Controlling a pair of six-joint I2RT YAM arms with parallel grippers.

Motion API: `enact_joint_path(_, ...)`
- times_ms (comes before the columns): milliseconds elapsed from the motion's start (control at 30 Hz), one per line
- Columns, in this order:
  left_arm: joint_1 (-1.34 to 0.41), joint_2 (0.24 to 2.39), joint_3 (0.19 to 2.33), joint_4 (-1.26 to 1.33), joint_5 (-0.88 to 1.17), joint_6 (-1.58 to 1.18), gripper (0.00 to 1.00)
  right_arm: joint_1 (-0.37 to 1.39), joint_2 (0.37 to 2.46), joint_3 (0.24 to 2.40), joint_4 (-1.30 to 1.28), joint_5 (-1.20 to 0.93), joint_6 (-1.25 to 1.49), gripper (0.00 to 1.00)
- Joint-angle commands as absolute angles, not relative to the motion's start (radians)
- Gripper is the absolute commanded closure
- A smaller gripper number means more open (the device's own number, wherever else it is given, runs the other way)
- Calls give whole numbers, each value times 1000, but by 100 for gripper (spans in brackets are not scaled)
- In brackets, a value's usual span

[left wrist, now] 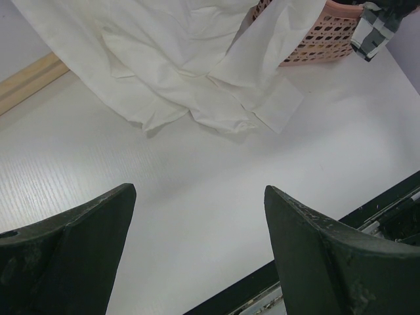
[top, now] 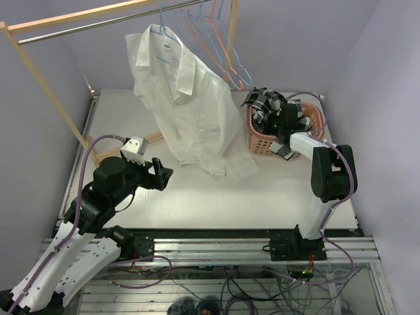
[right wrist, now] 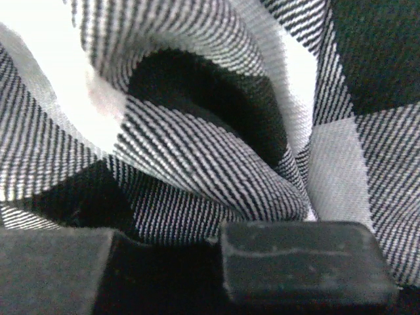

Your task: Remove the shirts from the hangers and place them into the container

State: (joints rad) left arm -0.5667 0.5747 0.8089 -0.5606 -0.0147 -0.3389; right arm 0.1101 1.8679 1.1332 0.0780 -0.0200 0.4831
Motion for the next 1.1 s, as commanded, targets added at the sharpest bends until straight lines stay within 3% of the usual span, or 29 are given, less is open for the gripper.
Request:
enact_joint_path(0,-578,568,807,-555,-18,-342,9,100,1981,1029,-120,-9,468,89)
enact_joint_path(333,-581,575,808,-556,-18,-344,9,101,1637,1084,-261,34,463,83)
enact_joint_path(600,-583,575,808,-557,-23,-344,9,109,1438,1178,-297,4,398,47)
enact_joint_path(667,-582,575,808,-557,-23,-345,9,112,1438,1244,-316,-3,381,45)
enact_joint_path(767,-582,578,808,-557,-23,-344,9,120,1483,1357,-351,1,356,33)
enact_joint_path(1067,-583,581,808,-558,-24,-345,9,140,1819,1746,-484,11,304,32)
